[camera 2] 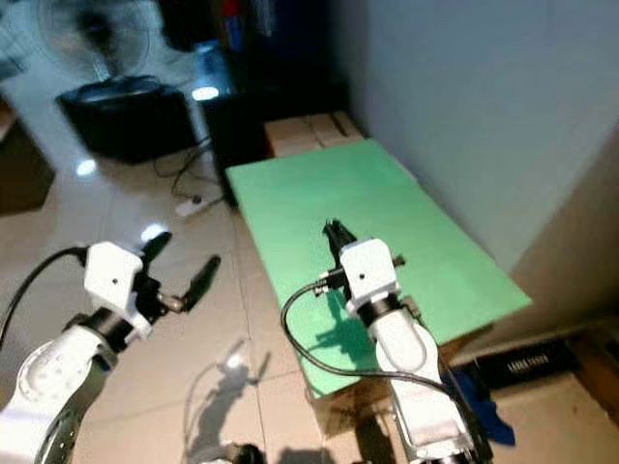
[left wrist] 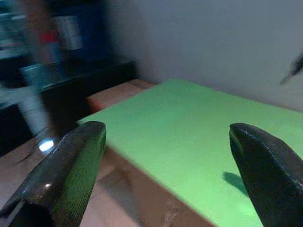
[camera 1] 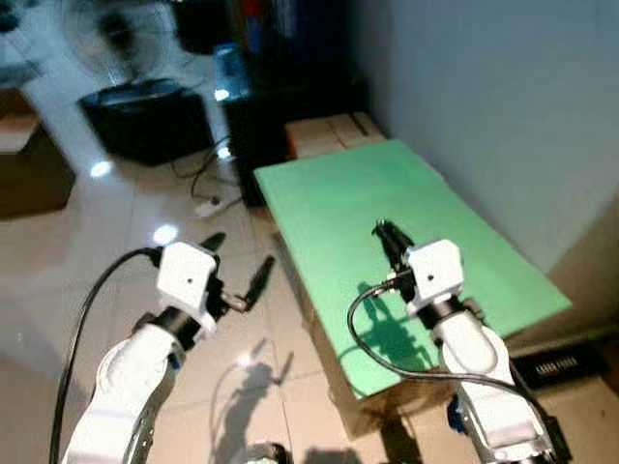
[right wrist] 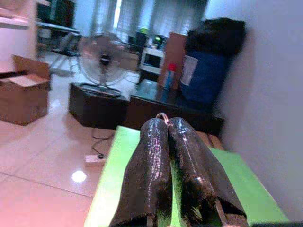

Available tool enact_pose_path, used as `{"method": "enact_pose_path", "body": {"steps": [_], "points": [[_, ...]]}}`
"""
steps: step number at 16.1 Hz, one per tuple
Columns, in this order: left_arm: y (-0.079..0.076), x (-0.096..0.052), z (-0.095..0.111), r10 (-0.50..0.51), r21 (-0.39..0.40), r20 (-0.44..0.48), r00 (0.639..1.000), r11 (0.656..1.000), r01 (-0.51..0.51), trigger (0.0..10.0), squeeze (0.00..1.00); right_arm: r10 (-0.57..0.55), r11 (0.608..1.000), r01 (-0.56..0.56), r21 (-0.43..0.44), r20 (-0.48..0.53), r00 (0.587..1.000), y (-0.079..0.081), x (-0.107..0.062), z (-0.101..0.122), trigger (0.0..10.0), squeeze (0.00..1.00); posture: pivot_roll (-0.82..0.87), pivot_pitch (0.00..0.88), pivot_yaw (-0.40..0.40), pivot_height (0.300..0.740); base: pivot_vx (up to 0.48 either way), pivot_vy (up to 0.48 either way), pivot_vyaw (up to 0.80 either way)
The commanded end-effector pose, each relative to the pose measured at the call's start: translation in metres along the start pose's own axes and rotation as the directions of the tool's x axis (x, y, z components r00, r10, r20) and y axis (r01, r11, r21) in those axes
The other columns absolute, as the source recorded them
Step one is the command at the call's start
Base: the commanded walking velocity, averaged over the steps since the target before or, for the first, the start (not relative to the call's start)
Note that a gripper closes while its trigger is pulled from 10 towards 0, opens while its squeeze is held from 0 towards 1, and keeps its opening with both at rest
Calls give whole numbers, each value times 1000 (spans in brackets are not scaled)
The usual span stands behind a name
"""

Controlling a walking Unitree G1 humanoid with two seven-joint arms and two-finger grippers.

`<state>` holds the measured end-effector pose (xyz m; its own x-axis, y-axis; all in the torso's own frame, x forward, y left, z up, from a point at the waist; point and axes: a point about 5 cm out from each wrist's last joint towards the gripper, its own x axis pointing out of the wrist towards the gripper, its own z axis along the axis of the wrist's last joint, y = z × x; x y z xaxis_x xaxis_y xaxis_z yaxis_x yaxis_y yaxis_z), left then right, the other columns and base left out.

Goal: Hang keys on a hook

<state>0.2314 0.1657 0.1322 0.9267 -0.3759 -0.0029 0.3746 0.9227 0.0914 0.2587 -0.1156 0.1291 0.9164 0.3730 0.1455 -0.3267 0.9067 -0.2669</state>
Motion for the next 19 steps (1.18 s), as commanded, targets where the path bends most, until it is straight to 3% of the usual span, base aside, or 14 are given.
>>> {"method": "enact_pose_path", "body": {"steps": [1, 5, 7, 13, 19], "points": [[4, -3, 0, 53, -2, -1, 999, 999, -53, 10000, 0, -5, 1000, 5, 12, -14, 1000, 0, 3, 5, 10000, 0, 9, 0, 60, 740, 0, 0, 800], [3, 2, 8, 90, 7, 41, 995, 996, -90, 10000, 0, -4, 996, 9, 87, -48, 999, -1, 4, 4, 10000, 0, 17, 0, 52, 740, 0, 0, 800], [2, 12, 13, 101, 30, 54, 993, 994, -103, 10000, 0, 82, 984, -68, 166, -77, 994, 10, 1, 1, 10000, 0, 24, 0, 49, 740, 0, 0, 800], [-5, 21, 10, 66, 74, 30, 997, 995, -68, 10000, 0, 74, 974, -45, 222, -123, 990, 8, -4, -8, 10000, 0, 21, 0, 58, 740, 0, 0, 800], [-4, 22, 8, 64, 90, 28, 998, 994, -66, 10000, 0, 157, 960, -117, 255, -142, 977, 17, -8, -14, 10000, 0, 32, 0, 51, 740, 0, 0, 800]]}}
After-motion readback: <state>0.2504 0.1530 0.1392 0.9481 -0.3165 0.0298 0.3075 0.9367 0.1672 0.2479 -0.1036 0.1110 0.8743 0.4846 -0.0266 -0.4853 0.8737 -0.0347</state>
